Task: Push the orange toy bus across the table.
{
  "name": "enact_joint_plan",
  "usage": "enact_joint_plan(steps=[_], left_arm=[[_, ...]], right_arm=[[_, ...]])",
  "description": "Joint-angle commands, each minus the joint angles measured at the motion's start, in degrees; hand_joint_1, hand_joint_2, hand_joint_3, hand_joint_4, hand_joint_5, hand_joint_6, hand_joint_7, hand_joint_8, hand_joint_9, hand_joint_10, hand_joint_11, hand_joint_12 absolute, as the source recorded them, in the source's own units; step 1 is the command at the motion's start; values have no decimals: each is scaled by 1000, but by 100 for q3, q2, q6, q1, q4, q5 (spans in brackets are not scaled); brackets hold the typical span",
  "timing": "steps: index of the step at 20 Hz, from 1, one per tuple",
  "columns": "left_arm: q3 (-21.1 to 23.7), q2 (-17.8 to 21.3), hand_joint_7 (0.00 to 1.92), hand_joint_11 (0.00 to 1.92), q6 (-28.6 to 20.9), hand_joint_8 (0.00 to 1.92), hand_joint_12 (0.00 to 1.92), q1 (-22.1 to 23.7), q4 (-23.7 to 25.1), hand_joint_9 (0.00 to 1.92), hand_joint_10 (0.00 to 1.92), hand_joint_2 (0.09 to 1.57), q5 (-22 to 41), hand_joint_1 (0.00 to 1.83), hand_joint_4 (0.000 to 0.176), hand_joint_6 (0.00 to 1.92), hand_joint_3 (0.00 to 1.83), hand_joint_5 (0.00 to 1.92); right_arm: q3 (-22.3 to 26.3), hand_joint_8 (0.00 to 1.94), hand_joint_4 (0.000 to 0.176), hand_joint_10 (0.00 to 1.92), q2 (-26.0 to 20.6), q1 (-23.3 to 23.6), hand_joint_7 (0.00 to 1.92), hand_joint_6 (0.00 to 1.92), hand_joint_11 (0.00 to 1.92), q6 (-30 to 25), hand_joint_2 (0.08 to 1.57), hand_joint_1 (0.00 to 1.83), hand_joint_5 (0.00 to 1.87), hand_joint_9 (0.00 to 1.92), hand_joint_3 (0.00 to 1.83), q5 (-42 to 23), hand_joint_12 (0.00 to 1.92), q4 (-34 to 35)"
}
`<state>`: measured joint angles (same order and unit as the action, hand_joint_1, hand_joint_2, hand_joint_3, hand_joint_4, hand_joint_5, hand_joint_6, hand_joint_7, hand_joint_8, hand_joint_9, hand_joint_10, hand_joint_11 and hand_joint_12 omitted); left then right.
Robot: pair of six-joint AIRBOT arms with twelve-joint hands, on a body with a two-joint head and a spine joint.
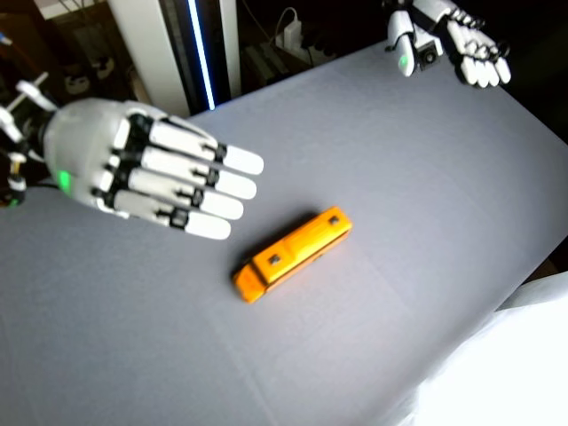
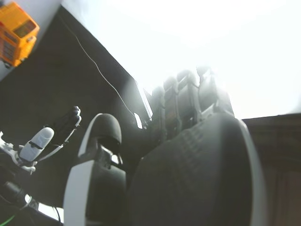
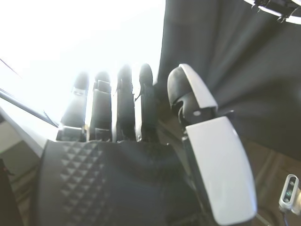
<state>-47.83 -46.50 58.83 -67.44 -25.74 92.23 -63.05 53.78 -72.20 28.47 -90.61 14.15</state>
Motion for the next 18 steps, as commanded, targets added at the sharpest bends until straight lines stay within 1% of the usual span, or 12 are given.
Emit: enact_joint_plan(steps=[1, 3, 4, 5, 6, 9, 10, 12, 15, 17, 18], left_arm=[[23, 25, 274, 0, -10, 2, 370, 47, 245, 231, 5, 1447, 700, 280, 0, 1, 0, 227], [44, 24, 281, 0, -10, 3, 375, 42, 282, 229, 1, 1453, 704, 328, 0, 4, 0, 239], [59, 22, 286, 0, -10, 3, 366, 41, 309, 231, 1, 1464, 710, 359, 0, 4, 2, 246], [73, 21, 292, 0, -10, 3, 347, 41, 331, 235, 2, 1460, 712, 359, 0, 4, 0, 250], [77, 19, 297, 0, -10, 2, 304, 41, 337, 234, 1, 1423, 713, 373, 0, 4, 0, 262], [80, 14, 297, 0, -11, 2, 289, 36, 325, 235, 3, 1426, 713, 370, 0, 2, 0, 262], [86, 13, 289, 0, -11, 1, 281, 25, 324, 228, 0, 1436, 713, 354, 0, 0, 2, 258], [95, 15, 278, 0, -11, 1, 271, -8, 314, 223, 1, 1474, 713, 401, 0, 3, 7, 273], [105, 23, 291, 0, -11, 5, 285, -24, 310, 236, 4, 1478, 713, 403, 0, 7, 4, 295], [106, 23, 317, 0, -11, 3, 226, -25, 310, 252, 2, 1487, 714, 413, 0, 2, 3, 309], [107, 23, 319, 0, -11, 2, 236, -27, 310, 254, 2, 1484, 714, 414, 0, 1, 1, 299]], right_arm=[[8, 6, 0, 4, -23, 77, 410, 4, 0, -15, 1390, 826, 430, 235, 0, -722, 331, 64], [34, 2, 0, 1, -29, 76, 412, 3, 0, -15, 1391, 792, 437, 223, 1, -774, 285, 35], [50, 5, 0, 3, -37, 76, 425, 5, 0, -14, 1381, 825, 449, 230, 0, -825, 277, 21], [66, 3, 0, 2, -53, 76, 422, 5, 0, -8, 1376, 832, 450, 227, 0, -878, 275, 10], [93, 0, 0, 0, -78, 76, 391, 2, 0, 38, 1380, 852, 451, 206, 0, -906, 241, 7], [94, 4, 0, 1, -80, 30, 385, 0, 0, 47, 1389, 866, 442, 196, 2, -904, 213, 39], [105, 3, 0, 3, -80, 13, 392, 2, 0, 46, 1384, 886, 453, 208, 0, -904, 249, 49], [109, 7, 0, 8, -80, 11, 436, 4, 0, 46, 1383, 841, 461, 253, 0, -904, 329, 49], [116, 3, 0, 2, -80, -5, 422, 3, 0, 46, 1381, 850, 467, 242, 0, -904, 313, 52], [124, 4, 0, 3, -80, -10, 431, 2, 0, 46, 1379, 861, 459, 244, 0, -905, 294, 52], [124, 1, 0, 1, -80, -11, 425, 1, 0, 46, 1381, 849, 460, 242, 0, -905, 301, 51]])
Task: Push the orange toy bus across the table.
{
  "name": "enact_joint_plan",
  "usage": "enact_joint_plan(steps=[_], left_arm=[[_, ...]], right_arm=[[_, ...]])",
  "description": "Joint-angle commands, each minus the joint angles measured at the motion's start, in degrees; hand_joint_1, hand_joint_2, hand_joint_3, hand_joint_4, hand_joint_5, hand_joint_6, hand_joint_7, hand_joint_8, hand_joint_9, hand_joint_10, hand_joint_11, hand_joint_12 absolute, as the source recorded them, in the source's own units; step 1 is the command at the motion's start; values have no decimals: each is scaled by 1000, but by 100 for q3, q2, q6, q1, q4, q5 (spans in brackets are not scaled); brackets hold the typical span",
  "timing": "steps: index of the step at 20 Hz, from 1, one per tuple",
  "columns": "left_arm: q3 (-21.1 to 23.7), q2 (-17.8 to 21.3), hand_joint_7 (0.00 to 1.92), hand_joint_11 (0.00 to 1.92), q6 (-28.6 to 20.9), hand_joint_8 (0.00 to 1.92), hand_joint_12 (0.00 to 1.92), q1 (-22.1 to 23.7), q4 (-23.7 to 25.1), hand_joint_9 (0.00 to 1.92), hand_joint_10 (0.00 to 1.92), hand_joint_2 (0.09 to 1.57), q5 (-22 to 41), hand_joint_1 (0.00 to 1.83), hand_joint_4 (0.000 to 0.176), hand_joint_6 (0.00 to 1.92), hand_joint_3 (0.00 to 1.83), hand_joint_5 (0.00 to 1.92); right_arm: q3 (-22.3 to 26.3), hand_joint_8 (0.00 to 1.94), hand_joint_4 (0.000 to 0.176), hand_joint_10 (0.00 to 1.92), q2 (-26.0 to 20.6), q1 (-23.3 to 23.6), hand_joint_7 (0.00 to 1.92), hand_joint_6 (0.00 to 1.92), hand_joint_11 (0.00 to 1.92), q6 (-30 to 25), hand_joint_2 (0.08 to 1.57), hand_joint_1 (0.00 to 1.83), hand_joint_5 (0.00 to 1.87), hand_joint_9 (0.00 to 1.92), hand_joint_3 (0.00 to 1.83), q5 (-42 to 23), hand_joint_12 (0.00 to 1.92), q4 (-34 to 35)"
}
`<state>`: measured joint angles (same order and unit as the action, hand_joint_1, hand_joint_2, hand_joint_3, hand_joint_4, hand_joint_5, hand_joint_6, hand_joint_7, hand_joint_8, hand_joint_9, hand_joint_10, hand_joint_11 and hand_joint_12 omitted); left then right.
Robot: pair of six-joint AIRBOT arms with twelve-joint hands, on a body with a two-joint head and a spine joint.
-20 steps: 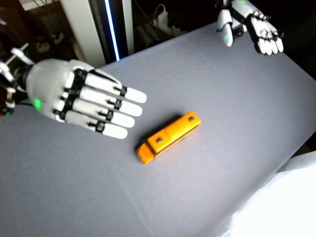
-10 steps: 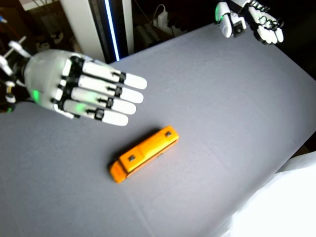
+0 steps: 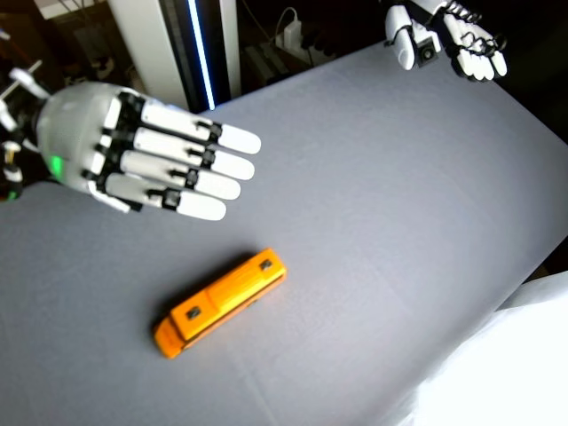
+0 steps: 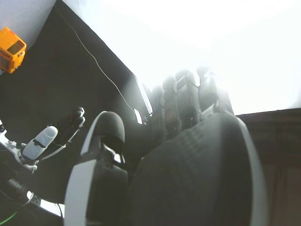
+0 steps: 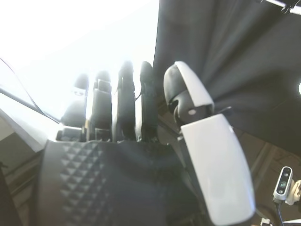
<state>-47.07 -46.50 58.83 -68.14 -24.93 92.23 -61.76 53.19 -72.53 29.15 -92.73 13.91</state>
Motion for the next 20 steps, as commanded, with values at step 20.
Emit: enact_joint_plan(steps=[20], left_arm=[[13, 67, 249, 4, -45, 1, 156, 125, 318, 187, 0, 1490, 717, 649, 0, 0, 7, 220]], right_arm=[[97, 0, 0, 0, -137, 60, 307, 0, 61, -13, 1404, 1099, 323, 241, 0, -824, 321, 25]])
